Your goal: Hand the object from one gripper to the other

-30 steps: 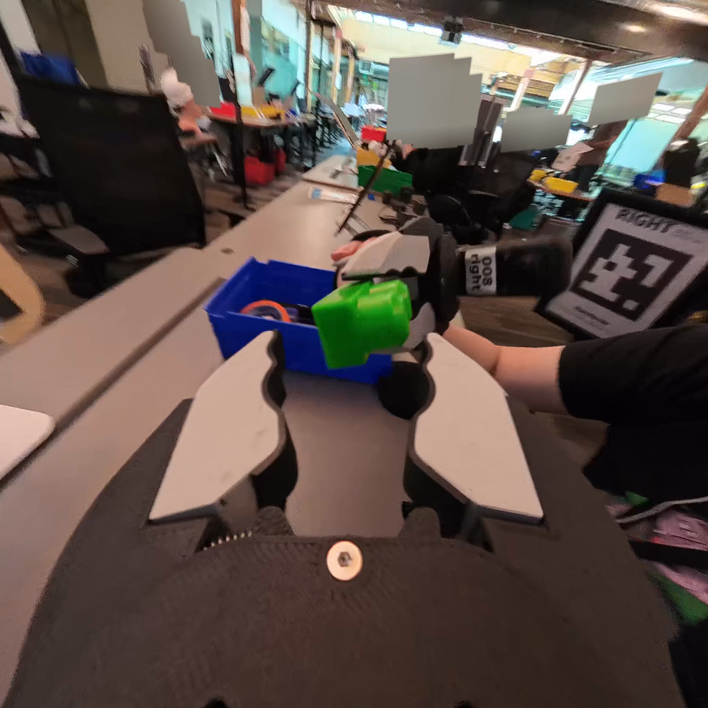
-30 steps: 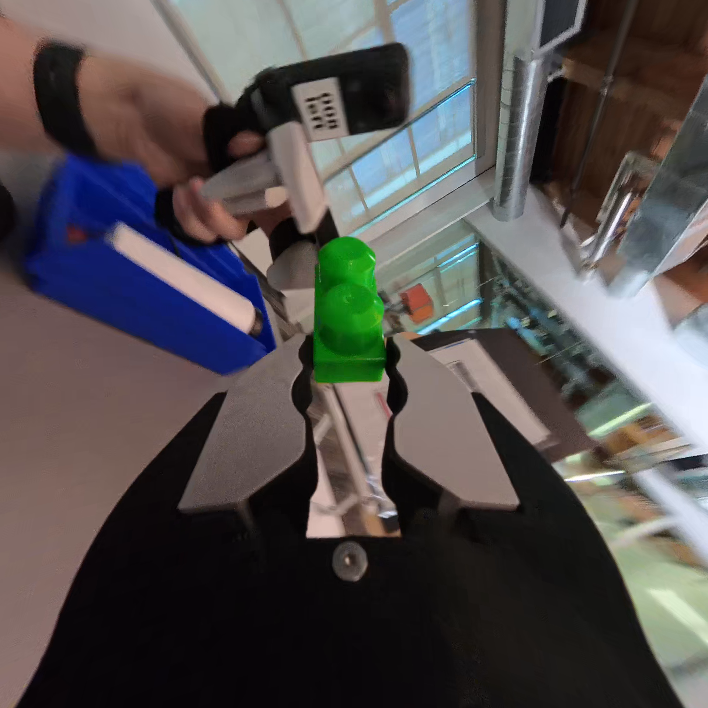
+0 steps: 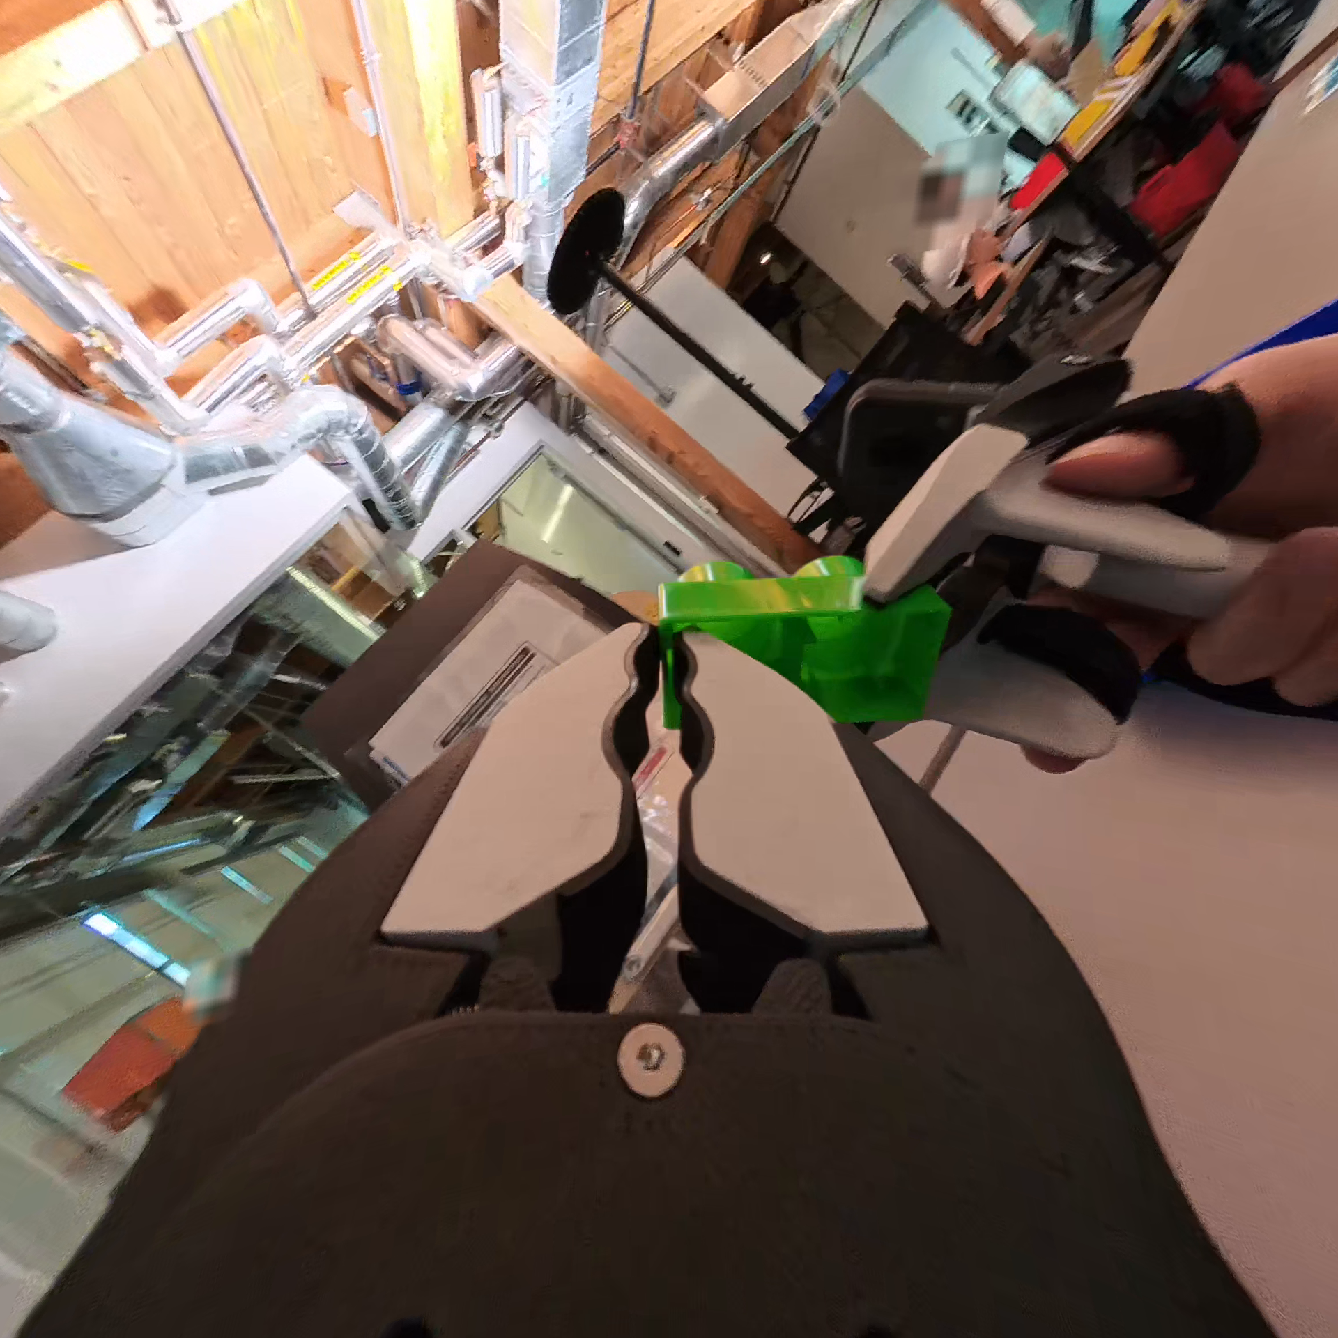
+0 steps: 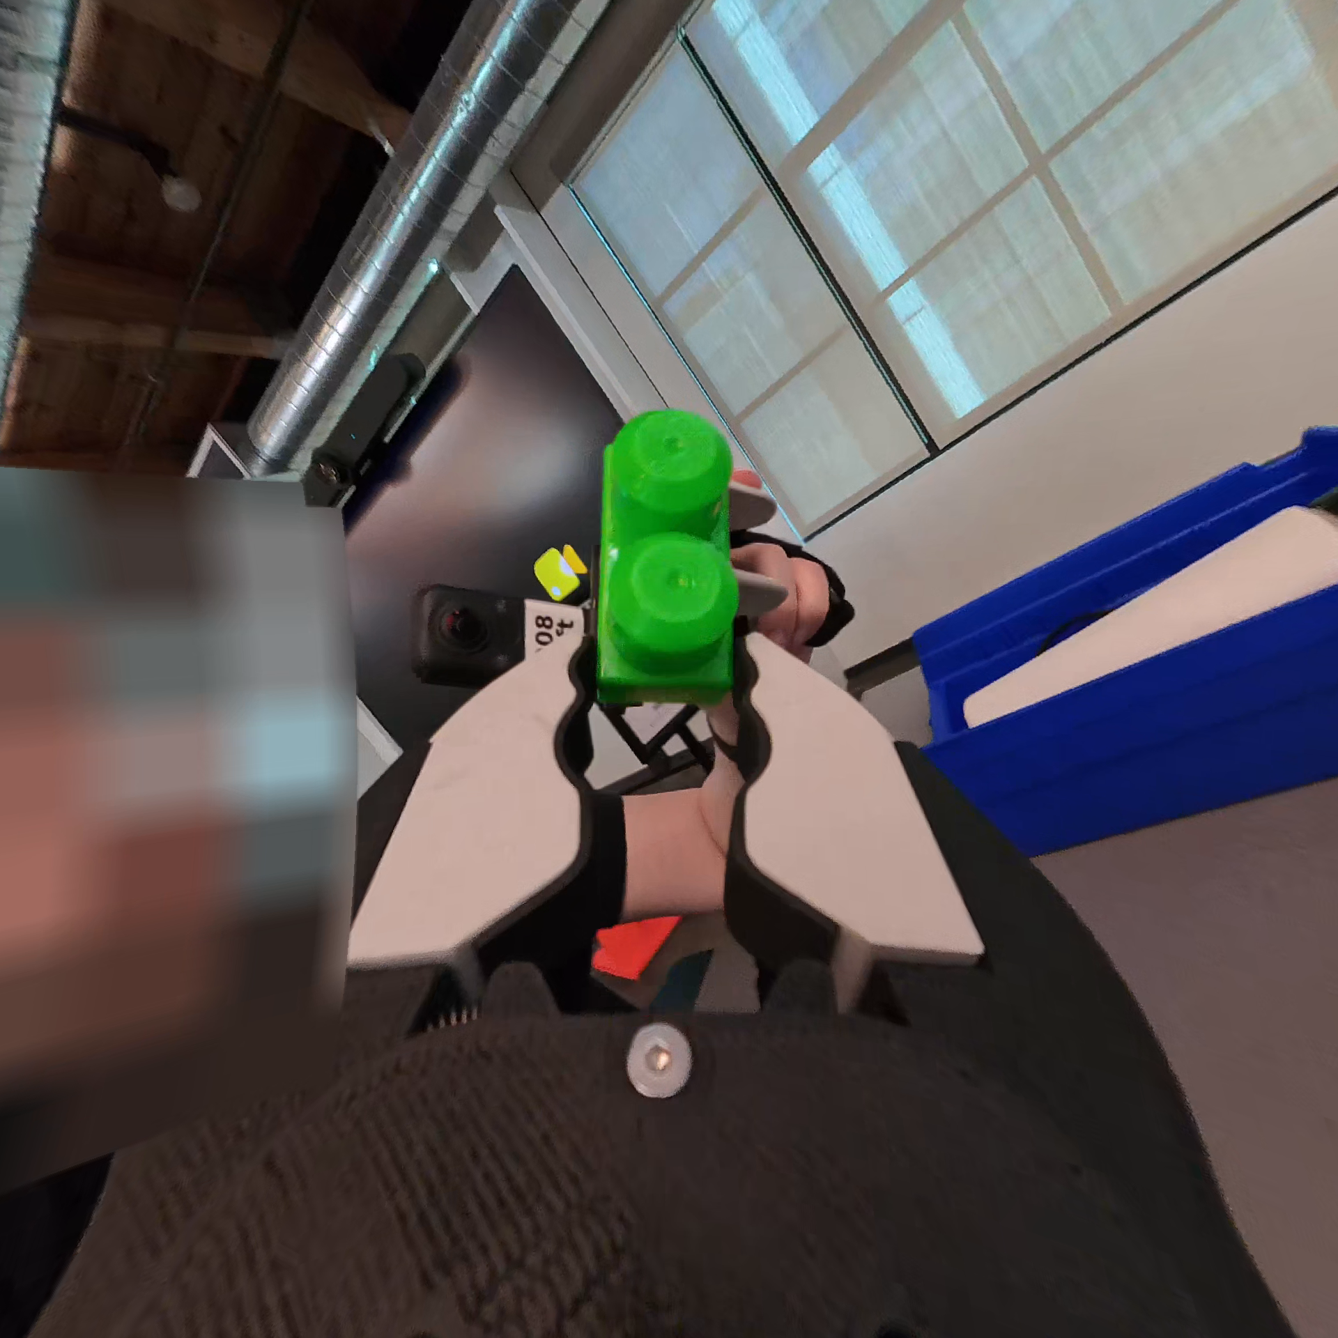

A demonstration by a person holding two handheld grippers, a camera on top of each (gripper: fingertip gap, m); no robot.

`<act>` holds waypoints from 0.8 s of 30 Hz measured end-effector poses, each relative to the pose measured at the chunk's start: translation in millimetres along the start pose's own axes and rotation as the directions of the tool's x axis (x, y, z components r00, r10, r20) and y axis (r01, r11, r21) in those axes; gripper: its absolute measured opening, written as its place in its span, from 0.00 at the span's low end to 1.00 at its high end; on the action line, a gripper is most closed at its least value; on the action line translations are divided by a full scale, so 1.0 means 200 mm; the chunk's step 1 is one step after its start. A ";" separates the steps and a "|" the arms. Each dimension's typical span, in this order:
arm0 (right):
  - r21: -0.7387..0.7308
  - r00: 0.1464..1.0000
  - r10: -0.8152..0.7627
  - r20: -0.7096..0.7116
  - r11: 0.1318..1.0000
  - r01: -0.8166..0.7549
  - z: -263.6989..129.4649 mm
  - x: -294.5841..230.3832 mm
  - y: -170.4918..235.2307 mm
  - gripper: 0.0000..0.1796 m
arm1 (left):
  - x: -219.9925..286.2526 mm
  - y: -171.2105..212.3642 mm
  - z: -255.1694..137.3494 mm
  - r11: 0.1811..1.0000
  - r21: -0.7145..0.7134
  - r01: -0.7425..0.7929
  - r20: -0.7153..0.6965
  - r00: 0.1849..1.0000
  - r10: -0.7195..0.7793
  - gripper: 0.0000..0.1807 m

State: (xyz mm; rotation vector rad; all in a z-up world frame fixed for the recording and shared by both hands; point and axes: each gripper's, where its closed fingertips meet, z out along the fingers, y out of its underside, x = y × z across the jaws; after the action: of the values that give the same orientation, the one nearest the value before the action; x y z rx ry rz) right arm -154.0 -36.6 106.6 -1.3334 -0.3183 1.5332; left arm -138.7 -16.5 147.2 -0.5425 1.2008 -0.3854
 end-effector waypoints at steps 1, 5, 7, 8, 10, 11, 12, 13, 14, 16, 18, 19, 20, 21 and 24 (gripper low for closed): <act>-0.008 0.999 -0.044 -0.019 0.999 0.044 0.01 0.01 0.00 0.26 | -0.02 0.01 0.00 1.000 -0.012 0.027 0.019 0.999 -0.027 0.01; -0.041 0.898 -0.381 -0.220 0.923 0.382 -0.02 0.06 -0.06 0.36 | -0.19 0.10 0.00 0.943 -0.045 0.330 0.084 0.942 -0.325 0.01; -0.084 0.709 -0.603 -0.365 0.780 0.620 -0.05 0.06 -0.12 0.38 | -0.29 0.17 -0.02 0.858 -0.022 0.513 0.138 0.851 -0.506 0.01; -0.127 0.574 -0.696 -0.431 0.677 0.725 -0.07 0.04 -0.15 0.38 | -0.33 0.20 -0.03 0.788 0.001 0.616 0.135 0.780 -0.611 0.01; -0.241 0.282 -0.811 -0.512 0.451 0.860 -0.08 -0.01 -0.18 0.37 | -0.34 0.24 -0.03 0.579 0.039 0.814 0.059 0.577 -0.815 0.01; -0.297 0.162 -0.850 -0.501 0.344 0.891 -0.06 -0.04 -0.17 0.36 | -0.33 0.25 -0.02 0.457 0.039 0.889 -0.011 0.458 -0.889 0.01; -0.347 0.063 -0.882 -0.467 0.248 0.904 -0.03 -0.07 -0.14 0.36 | -0.30 0.26 0.00 0.335 0.015 0.942 -0.086 0.335 -0.938 0.01; -0.397 -0.028 -0.904 -0.426 0.159 0.904 0.00 -0.09 -0.11 0.35 | -0.27 0.26 0.01 0.218 -0.027 0.976 -0.159 0.211 -0.964 0.01; -0.444 -0.113 -0.916 -0.384 0.076 0.893 0.03 -0.11 -0.08 0.35 | -0.23 0.25 0.02 0.104 -0.074 0.992 -0.226 0.085 -0.970 0.01; -0.528 -0.283 -0.907 -0.311 -0.083 0.845 0.06 -0.12 -0.04 0.34 | -0.18 0.21 0.04 -0.099 -0.154 0.983 -0.345 -0.147 -0.927 0.01; -0.596 -0.452 -0.860 -0.235 -0.240 0.766 0.08 -0.13 -0.01 0.33 | -0.12 0.16 0.04 -0.235 -0.281 0.930 -0.423 -0.340 -0.840 0.01; -0.613 -0.513 -0.835 -0.199 -0.302 0.730 0.09 -0.13 0.00 0.33 | -0.08 0.14 0.04 -0.270 -0.338 0.902 -0.444 -0.405 -0.799 0.01; -0.616 -0.545 -0.822 -0.163 -0.346 0.707 0.10 -0.14 0.02 0.32 | -0.03 0.11 0.04 -0.283 -0.400 0.872 -0.458 -0.457 -0.762 0.01; -0.615 -0.550 -0.823 -0.139 -0.364 0.700 0.10 -0.14 0.03 0.32 | 0.03 0.07 0.03 -0.267 -0.487 0.831 -0.463 -0.505 -0.728 0.01; -0.592 -0.489 -0.845 -0.216 -0.286 0.754 0.06 -0.20 -0.05 0.33 | 0.18 -0.03 -0.02 -0.143 -0.647 0.749 -0.479 -0.545 -0.689 0.01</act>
State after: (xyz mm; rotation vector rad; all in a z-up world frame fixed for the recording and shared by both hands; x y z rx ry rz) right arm -165.5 -59.7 140.2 -0.9028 -0.8357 -0.6144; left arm -130.9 -42.6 121.7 -1.3631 1.3144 -2.5245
